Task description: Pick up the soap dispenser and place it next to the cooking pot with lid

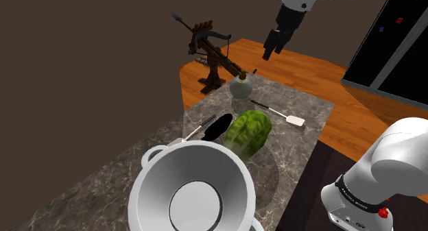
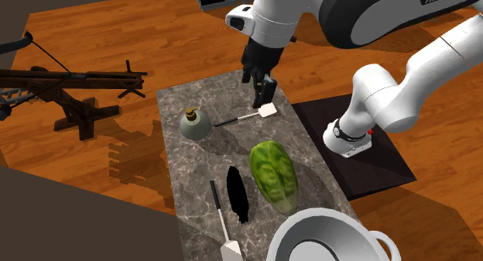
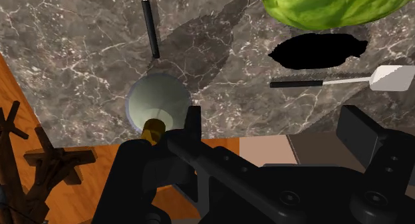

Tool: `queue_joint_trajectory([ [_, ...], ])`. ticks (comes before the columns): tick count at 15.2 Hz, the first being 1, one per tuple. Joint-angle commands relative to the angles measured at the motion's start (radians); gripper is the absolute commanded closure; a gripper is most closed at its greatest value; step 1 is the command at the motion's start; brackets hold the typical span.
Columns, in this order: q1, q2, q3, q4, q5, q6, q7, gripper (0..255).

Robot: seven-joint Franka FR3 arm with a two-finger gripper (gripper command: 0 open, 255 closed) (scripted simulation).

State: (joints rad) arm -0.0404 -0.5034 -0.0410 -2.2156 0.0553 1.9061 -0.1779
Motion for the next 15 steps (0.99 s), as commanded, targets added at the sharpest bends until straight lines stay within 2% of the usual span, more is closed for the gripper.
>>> queue_joint_trajectory([
  [1,-0.004,0.072,-0.014,0.025,-0.002,0.034,-0.017,0],
  [8,-0.020,0.322,-0.058,0.142,0.008,0.123,-0.075,0],
  [15,-0.043,0.585,-0.090,0.315,0.037,0.166,-0.132,0],
])
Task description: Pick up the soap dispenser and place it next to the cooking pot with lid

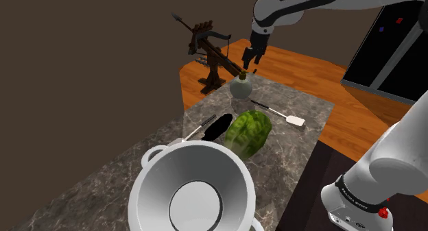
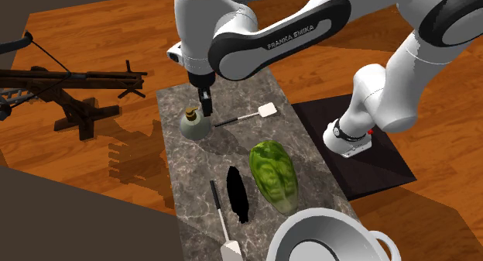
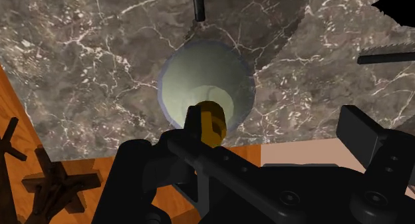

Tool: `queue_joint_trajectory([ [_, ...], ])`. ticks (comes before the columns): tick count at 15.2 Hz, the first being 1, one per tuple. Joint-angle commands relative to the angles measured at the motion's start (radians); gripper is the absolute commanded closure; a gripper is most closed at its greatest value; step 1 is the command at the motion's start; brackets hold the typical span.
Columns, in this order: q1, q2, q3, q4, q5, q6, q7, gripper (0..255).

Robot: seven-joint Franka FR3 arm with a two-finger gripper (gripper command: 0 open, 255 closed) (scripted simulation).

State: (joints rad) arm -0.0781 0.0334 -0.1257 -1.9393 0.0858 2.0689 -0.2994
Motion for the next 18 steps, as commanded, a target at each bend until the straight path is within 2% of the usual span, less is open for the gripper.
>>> queue_joint_trajectory([
  [1,-0.009,0.087,-0.008,0.069,0.012,0.005,-0.018,0],
  [5,-0.031,0.245,-0.016,0.202,0.032,0.003,-0.046,0],
  [13,-0.031,0.288,-0.010,0.159,0.042,0.088,-0.053,0],
  [18,-0.031,0.288,-0.010,0.159,0.042,0.088,-0.053,0],
])
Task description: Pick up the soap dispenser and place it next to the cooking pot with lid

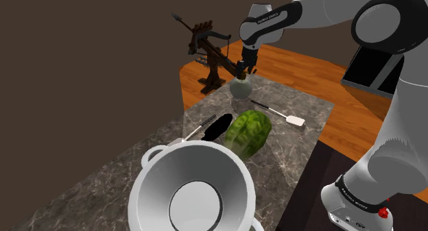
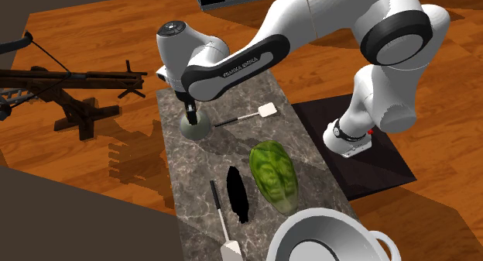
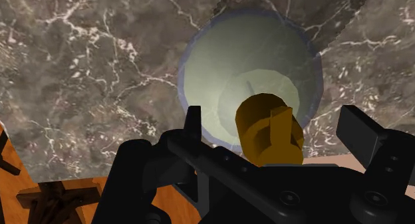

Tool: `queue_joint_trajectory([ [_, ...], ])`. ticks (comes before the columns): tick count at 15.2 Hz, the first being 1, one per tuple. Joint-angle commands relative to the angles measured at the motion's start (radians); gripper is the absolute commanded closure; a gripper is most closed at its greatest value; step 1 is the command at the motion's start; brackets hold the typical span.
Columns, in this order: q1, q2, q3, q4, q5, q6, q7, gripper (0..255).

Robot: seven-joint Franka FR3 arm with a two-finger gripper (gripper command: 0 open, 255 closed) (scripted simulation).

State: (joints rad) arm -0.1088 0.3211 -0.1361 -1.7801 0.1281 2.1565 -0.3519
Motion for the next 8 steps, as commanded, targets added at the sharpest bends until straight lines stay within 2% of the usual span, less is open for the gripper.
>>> queue_joint_trajectory([
  [1,0.000,0.000,0.000,0.000,0.000,0.001,0.000,0],
  [3,0.000,0.000,0.000,0.000,0.000,0.001,0.000,0],
  [4,0.000,0.000,0.000,0.000,0.000,0.001,0.000,255],
  [8,0.000,0.000,0.000,0.000,0.000,0.001,0.000,255],
])
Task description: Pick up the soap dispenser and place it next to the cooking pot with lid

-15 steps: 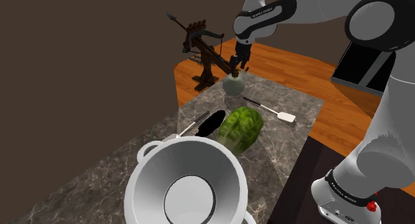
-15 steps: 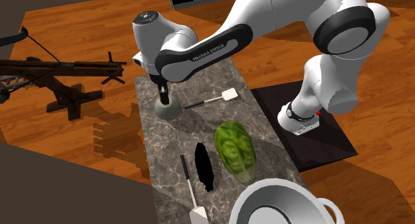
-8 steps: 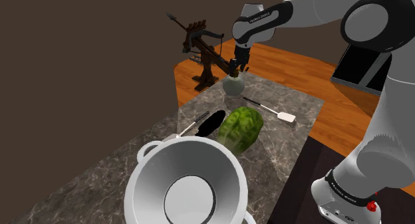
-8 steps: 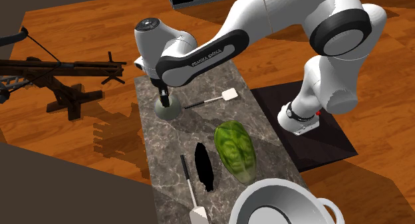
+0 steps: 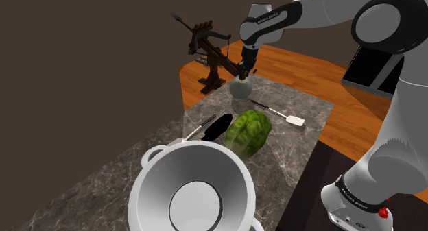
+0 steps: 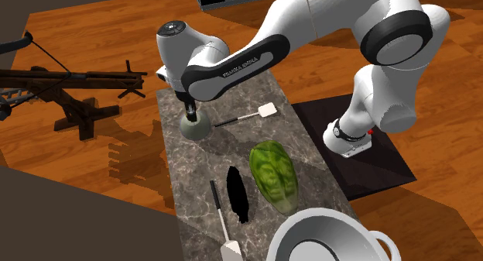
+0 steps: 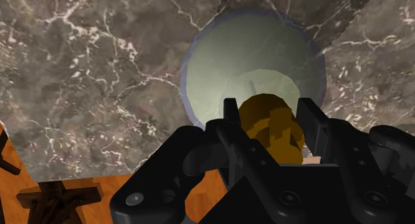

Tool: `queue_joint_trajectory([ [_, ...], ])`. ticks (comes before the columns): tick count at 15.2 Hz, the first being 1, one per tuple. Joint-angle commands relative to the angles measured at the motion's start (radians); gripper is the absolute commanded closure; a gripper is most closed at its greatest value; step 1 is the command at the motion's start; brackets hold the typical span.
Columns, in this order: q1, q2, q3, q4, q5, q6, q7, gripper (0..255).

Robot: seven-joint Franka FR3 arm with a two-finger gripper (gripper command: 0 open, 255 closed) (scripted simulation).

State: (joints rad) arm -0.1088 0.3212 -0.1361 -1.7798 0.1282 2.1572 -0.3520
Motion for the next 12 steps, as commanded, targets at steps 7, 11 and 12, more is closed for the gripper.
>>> queue_joint_trajectory([
  [7,0.000,-0.010,-0.001,0.013,-0.003,-0.023,0.003,255],
  [11,0.001,-0.028,-0.003,0.042,-0.008,-0.070,0.009,255],
  [12,0.001,-0.032,-0.003,0.050,-0.010,-0.082,0.010,255],
])
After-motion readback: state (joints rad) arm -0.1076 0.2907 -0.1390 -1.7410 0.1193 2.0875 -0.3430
